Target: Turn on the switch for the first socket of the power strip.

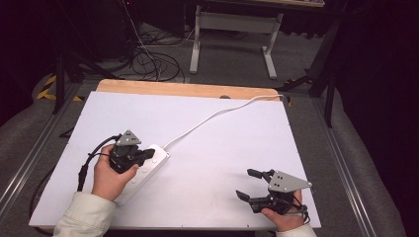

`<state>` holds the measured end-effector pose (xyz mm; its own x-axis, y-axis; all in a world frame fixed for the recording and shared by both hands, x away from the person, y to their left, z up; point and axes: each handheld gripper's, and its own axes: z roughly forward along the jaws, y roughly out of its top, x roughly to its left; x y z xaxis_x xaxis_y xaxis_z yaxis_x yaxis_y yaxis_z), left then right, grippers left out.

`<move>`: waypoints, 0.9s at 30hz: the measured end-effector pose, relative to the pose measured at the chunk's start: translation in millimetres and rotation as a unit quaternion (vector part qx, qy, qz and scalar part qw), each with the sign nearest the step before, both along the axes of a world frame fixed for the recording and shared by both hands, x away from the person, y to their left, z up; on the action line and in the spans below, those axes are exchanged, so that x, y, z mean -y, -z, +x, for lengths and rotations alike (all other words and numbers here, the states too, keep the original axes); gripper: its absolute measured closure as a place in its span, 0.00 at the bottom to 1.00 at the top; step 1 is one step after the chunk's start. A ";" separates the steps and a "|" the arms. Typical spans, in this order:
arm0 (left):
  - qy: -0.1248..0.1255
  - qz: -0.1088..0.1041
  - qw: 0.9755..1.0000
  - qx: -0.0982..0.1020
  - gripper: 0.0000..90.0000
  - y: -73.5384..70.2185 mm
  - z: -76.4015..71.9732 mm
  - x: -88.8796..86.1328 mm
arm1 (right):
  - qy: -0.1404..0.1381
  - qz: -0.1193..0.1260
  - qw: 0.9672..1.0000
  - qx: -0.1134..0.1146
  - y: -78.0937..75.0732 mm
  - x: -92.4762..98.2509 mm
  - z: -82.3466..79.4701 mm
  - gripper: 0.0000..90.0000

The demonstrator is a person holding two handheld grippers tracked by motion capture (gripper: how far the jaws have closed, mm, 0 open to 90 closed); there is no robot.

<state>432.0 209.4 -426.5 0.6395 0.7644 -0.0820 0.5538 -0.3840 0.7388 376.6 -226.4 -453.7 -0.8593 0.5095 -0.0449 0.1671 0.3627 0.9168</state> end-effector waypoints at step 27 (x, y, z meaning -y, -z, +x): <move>0.000 0.045 0.998 -0.040 1.00 23.1 13.3 8.4 | 0.001 0.002 1.000 0.004 -0.3 1.6 -0.5 0.26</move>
<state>445.3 201.0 -449.6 0.6328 0.7716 -0.0648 0.6107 -0.4458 0.6544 376.1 -228.0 -453.4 -0.8578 0.5116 -0.0492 0.1609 0.3583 0.9196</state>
